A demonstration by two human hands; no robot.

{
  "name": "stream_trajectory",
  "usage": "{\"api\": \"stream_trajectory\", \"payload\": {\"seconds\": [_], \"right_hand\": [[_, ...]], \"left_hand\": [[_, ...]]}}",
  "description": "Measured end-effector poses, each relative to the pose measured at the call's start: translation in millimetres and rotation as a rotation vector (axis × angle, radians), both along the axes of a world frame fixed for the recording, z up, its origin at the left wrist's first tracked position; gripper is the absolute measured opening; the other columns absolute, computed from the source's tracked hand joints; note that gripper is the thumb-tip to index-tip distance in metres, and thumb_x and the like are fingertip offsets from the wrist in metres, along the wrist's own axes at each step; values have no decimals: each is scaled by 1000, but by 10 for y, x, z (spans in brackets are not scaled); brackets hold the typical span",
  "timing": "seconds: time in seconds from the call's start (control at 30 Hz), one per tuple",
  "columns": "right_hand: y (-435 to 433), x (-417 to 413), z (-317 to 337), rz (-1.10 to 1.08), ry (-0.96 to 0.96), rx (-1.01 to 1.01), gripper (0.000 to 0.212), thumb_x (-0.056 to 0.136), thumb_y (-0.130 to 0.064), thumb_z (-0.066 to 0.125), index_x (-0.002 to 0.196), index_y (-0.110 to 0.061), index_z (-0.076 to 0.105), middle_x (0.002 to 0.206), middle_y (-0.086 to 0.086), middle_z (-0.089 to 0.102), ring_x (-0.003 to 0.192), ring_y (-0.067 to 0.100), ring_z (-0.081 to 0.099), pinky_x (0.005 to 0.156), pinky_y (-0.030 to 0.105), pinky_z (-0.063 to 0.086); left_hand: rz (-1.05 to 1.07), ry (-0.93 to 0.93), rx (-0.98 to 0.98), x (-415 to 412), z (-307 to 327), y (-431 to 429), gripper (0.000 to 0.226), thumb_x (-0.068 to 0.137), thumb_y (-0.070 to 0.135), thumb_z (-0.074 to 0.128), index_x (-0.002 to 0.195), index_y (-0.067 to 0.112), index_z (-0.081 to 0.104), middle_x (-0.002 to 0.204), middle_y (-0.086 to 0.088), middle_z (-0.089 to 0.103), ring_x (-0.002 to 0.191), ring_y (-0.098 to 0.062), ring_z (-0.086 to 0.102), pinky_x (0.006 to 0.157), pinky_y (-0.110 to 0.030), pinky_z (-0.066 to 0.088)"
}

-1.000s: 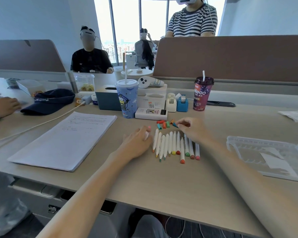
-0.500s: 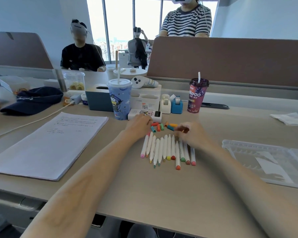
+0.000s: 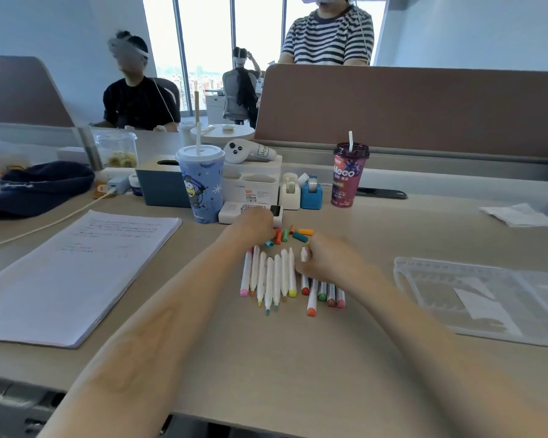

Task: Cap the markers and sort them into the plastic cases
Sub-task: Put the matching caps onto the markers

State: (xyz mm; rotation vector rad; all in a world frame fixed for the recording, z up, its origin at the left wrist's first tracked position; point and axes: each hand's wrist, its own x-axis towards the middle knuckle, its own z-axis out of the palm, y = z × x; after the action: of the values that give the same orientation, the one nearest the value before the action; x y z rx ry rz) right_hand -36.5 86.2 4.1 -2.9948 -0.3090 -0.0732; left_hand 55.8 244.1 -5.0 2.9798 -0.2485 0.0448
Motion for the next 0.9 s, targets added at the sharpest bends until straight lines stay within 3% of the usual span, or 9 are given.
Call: {"api": "stream_trajectory", "payload": {"seconds": [0.07, 0.17, 0.27, 0.37, 0.47, 0.57, 0.67, 0.9], "right_hand": [[15, 34, -7, -24, -1, 15, 31, 86, -46, 60, 75, -18, 54, 71, 0, 57, 65, 13, 54, 52, 25, 40], [4, 67, -3, -114, 57, 117, 33, 84, -51, 62, 78, -20, 55, 72, 0, 57, 66, 11, 53, 55, 24, 41], [-25, 46, 11, -176, 91, 312, 37, 86, -53, 60, 77, -18, 60, 68, 0, 55, 63, 11, 52, 57, 24, 42], [-76, -66, 37, -12, 11, 483, 32, 86, -50, 62, 74, -20, 61, 67, -4, 57, 64, 11, 53, 57, 23, 41], [-112, -203, 65, 178, -77, 577, 14, 87, -37, 66, 84, -24, 65, 76, -10, 63, 70, 8, 59, 59, 13, 43], [-130, -257, 35, 299, -189, 607, 9, 89, -28, 66, 96, -23, 68, 82, -14, 62, 77, 2, 58, 64, 8, 44], [-161, -226, -20, 395, -378, 604, 15, 89, -21, 66, 103, -17, 71, 87, -7, 63, 81, 5, 56, 68, 10, 45], [-200, -182, -57, 398, -530, 601, 20, 89, -15, 67, 108, -10, 69, 92, -4, 61, 77, 0, 51, 69, 7, 41]], "left_hand": [[28, 7, -191, -94, 47, 9, 15, 92, 27, 59, 89, 12, 60, 94, -3, 61, 84, -15, 54, 74, -26, 46], [82, -42, -637, -331, 152, 70, 13, 93, 25, 58, 84, 17, 60, 78, 6, 56, 74, -7, 50, 63, -19, 38], [140, 41, -1142, -586, 139, 200, 10, 92, 26, 61, 88, 17, 64, 85, 1, 66, 73, -10, 50, 63, -22, 41], [96, 148, -1452, -797, 12, 338, 17, 92, 21, 62, 105, 10, 66, 88, -1, 70, 66, -10, 48, 58, -23, 43], [24, 177, -1668, -859, -45, 428, 22, 93, 17, 59, 112, 5, 65, 90, -3, 69, 64, -10, 50, 61, -25, 41], [10, 209, -1760, -848, -39, 468, 28, 95, 19, 56, 118, 4, 62, 90, -2, 68, 62, -8, 50, 50, -19, 43], [-37, 270, -1750, -828, -55, 474, 27, 96, 24, 55, 115, 7, 64, 90, 0, 67, 64, -7, 50, 54, -20, 46], [-135, 310, -1632, -857, -85, 424, 22, 96, 23, 55, 108, 7, 66, 86, 2, 64, 62, -8, 45, 55, -23, 32]]}}
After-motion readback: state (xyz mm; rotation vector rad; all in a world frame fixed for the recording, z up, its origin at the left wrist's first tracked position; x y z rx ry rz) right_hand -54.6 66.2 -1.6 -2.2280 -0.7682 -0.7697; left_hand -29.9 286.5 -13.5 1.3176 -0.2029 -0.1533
